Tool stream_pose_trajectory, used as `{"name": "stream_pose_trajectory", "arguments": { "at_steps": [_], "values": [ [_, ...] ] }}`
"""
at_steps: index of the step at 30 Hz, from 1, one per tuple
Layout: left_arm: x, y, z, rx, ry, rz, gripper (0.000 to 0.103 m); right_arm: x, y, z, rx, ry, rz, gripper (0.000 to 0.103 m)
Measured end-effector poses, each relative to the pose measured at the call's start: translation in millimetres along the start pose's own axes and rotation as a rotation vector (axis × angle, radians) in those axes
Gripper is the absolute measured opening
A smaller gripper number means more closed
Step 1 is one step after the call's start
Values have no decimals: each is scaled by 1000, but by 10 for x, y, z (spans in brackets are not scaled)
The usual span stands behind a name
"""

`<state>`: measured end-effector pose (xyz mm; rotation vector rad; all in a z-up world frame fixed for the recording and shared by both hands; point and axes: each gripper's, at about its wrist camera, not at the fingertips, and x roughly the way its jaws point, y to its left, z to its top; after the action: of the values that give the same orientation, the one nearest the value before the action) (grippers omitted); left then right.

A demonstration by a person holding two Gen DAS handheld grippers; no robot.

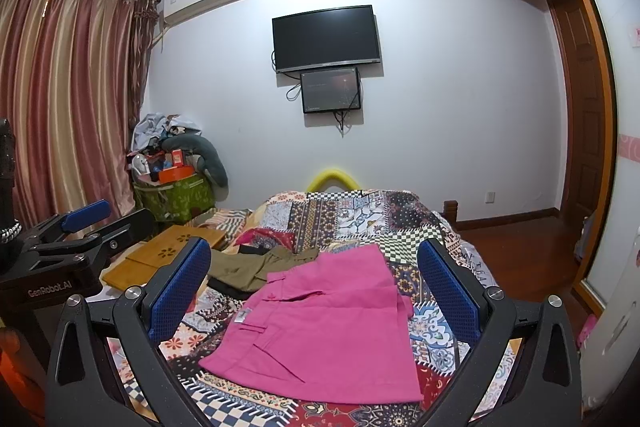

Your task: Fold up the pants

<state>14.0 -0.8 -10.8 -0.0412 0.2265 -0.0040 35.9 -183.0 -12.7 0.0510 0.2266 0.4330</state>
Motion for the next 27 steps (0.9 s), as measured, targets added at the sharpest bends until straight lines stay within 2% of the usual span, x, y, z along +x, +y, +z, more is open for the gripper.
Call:
{"name": "stream_pose_trajectory", "arguments": {
  "at_steps": [27],
  "values": [
    [-4,29,-7,-4,-7,15,103,-2,41,-33,-5,4,0,103]
  ]
}}
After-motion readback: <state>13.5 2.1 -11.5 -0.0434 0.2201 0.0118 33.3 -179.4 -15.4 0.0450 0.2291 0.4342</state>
